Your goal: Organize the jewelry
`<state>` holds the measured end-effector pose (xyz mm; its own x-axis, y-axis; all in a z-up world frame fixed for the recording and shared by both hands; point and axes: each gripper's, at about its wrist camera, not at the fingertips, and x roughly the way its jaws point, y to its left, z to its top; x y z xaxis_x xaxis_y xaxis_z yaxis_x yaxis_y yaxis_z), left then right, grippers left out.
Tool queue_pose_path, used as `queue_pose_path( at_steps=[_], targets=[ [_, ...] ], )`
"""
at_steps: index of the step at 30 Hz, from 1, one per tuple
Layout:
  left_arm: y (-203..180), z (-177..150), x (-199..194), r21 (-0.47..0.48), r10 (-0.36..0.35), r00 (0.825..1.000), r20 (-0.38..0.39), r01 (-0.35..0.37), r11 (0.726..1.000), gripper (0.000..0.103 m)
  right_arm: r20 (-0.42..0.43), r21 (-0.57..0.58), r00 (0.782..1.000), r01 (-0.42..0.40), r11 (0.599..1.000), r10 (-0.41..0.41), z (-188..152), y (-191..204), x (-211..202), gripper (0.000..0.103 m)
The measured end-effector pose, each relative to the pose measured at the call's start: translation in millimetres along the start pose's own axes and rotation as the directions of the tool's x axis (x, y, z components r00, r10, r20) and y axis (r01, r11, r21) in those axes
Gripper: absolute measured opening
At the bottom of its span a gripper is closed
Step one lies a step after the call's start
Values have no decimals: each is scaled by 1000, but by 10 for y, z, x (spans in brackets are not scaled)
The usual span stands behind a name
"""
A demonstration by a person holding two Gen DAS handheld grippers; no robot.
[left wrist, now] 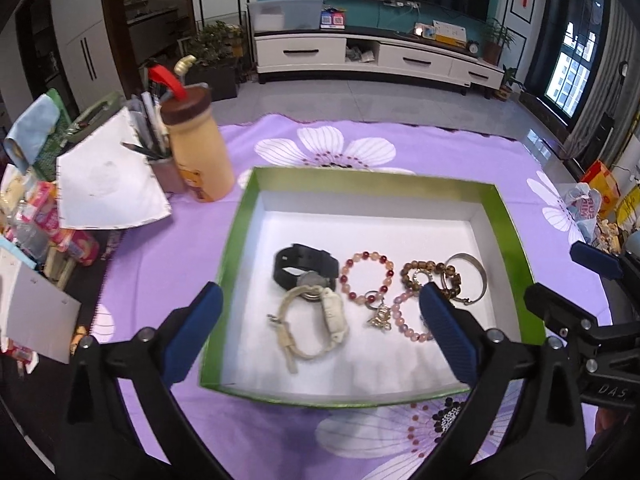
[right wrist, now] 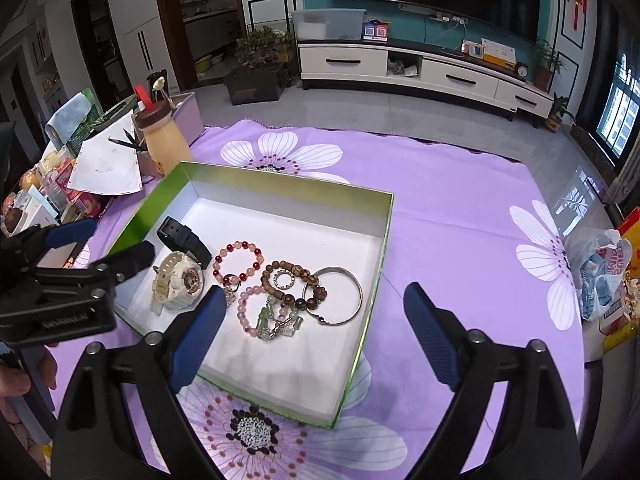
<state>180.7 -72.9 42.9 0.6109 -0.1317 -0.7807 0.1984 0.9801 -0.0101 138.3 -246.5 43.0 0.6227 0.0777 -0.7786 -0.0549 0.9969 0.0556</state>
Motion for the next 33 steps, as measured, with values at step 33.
queue_pose_path(
  at_steps=[33],
  targets=[
    [16, 156, -707, -24, 80, 997, 7, -80, 996, 101, 73, -51, 996, 58, 997, -54, 198, 202, -551, 102]
  ],
)
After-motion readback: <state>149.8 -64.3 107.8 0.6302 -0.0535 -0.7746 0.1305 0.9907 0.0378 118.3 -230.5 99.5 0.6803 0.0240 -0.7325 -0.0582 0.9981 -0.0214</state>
